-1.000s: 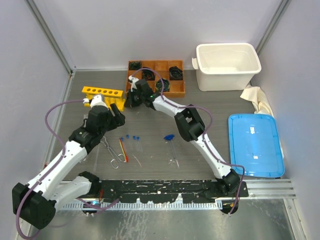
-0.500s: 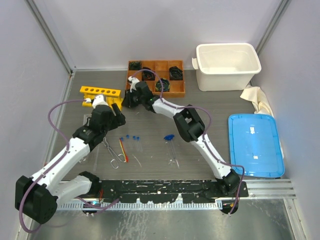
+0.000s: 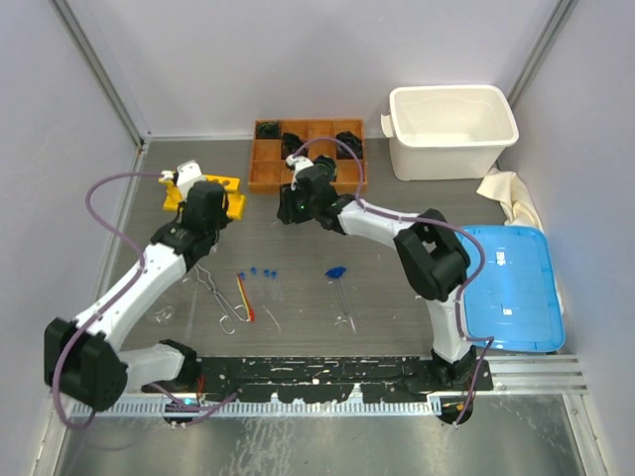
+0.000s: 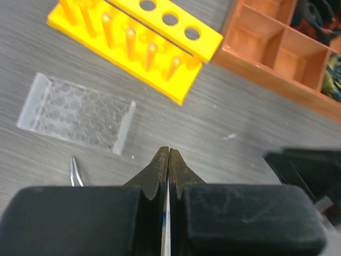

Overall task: Organize the chemistry lab equipment
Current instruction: Move the test tube rack to the corner of the board.

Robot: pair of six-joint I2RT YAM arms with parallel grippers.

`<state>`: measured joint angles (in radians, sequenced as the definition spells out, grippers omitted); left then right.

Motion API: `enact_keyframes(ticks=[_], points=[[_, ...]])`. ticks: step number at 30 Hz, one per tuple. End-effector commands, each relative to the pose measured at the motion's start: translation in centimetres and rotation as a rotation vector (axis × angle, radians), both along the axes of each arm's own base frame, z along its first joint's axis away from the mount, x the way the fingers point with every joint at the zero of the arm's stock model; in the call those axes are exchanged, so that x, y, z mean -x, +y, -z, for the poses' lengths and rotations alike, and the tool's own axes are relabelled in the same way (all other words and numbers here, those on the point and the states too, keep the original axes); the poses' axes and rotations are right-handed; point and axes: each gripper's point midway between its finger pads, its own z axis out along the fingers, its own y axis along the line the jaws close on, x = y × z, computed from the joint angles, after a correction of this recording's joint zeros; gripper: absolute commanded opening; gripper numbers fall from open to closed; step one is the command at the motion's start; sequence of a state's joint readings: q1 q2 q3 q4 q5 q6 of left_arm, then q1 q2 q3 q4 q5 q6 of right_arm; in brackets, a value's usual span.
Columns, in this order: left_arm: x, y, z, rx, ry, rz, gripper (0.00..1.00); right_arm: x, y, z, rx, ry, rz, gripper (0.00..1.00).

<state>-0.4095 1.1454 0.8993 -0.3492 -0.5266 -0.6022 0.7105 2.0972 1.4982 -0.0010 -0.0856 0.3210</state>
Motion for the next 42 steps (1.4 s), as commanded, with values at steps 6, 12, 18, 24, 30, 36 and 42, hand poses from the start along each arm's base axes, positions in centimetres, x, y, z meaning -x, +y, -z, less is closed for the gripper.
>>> enact_keyframes(ticks=[6,12,18,24,30,36,42], points=[[-7.8,4.1,-0.9,-0.164,0.131,-0.125,0.00,4.2,-3.0,-5.2,-0.048,-0.046,0.043,0.43],[-10.7,5.8,3.6,-0.129,0.303,-0.113,0.00,6.5,-5.6,-5.0,-0.029,-0.044,0.068,0.42],[-10.8,6.9,7.3,-0.099,0.399,-0.107,0.00,7.7,-6.6,-5.4,-0.054,-0.051,0.078,0.42],[-11.1,6.3,8.9,-0.068,0.428,-0.095,0.00,7.9,-6.5,-5.2,-0.060,-0.045,0.065,0.42],[-11.5,6.0,10.9,-0.066,0.477,-0.094,0.00,8.1,-6.8,-4.6,-0.046,-0.042,0.066,0.42],[-11.8,6.5,12.4,-0.076,0.497,-0.102,0.00,7.9,-6.9,-4.3,-0.032,-0.048,0.064,0.42],[-12.3,7.5,13.5,-0.072,0.509,-0.119,0.00,7.7,-6.6,-4.0,-0.025,-0.046,0.057,0.42]])
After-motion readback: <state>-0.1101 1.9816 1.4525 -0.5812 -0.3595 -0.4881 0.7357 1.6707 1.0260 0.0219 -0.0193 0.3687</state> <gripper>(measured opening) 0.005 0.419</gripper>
